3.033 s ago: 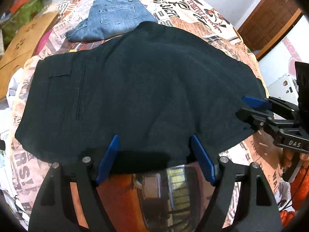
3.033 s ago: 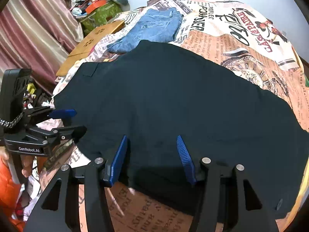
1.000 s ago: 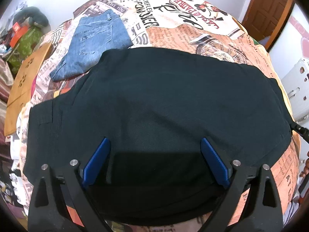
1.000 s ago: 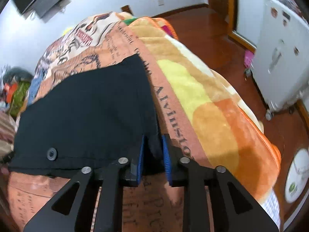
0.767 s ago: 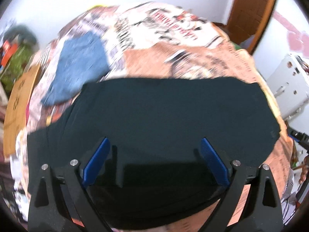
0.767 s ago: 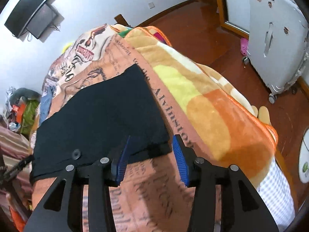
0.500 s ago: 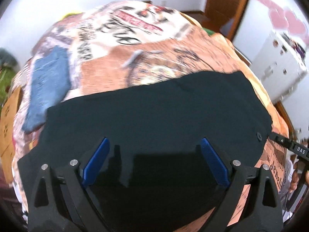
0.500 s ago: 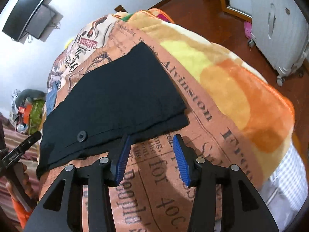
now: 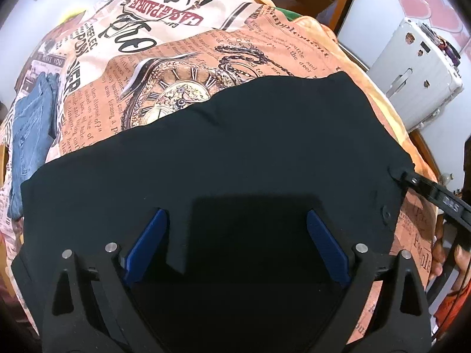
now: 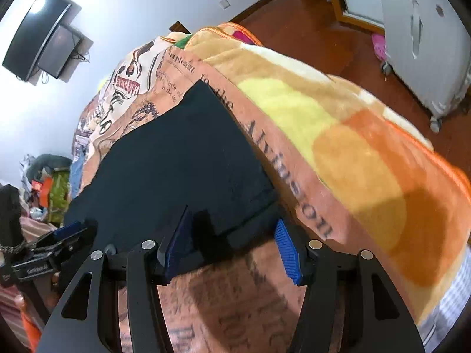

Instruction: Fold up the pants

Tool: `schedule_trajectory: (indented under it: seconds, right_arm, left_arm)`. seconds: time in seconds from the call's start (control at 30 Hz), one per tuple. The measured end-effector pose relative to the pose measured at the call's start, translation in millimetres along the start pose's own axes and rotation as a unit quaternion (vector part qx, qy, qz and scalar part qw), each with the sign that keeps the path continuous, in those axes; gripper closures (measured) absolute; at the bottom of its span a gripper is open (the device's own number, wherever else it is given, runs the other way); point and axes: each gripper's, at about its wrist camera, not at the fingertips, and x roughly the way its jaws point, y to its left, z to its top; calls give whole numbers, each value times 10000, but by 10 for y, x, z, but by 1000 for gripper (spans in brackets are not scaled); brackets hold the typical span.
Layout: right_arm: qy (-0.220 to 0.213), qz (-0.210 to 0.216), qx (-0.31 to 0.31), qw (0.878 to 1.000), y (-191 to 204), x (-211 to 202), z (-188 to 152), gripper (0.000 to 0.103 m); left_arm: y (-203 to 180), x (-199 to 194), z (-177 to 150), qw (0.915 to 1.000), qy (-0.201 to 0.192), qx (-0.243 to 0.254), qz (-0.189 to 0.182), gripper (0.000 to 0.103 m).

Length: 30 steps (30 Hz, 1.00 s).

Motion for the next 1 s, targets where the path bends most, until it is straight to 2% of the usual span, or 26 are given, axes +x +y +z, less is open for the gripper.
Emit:
schedule_trajectory:
  seconds: [0.03, 0.13, 0.23, 0.4, 0.5, 0.77, 1.0]
  right_arm:
    - [-7, -96, -66, 9999, 22, 24, 22, 68]
    - [-29, -84, -153, 9998, 10, 41, 79, 86]
    - [-99, -71, -222, 9997, 30, 6, 96, 91]
    - [-343, 4, -390, 9987, 133, -183, 140, 92]
    - [-517, 108, -498, 9974, 266, -321, 203, 92]
    - [-996, 488, -996, 9888, 811, -731, 327, 93]
    - [-1219, 859, -1506, 9773, 1373, -960, 324, 93]
  left_arm:
    - [0, 5, -4, 10000, -6, -2, -7, 4]
    - [-4, 22, -1, 10000, -11, -9, -16, 4]
    - [-5, 21, 5, 10000, -11, -9, -13, 4]
    - [13, -28, 12, 10000, -32, -56, 41, 4]
    - [46, -140, -2, 9997, -176, -125, 71, 4]
    - [239, -678, -97, 9960, -819, -322, 127, 4]
    - [522, -1207, -290, 9879, -1412, -642, 100, 4]
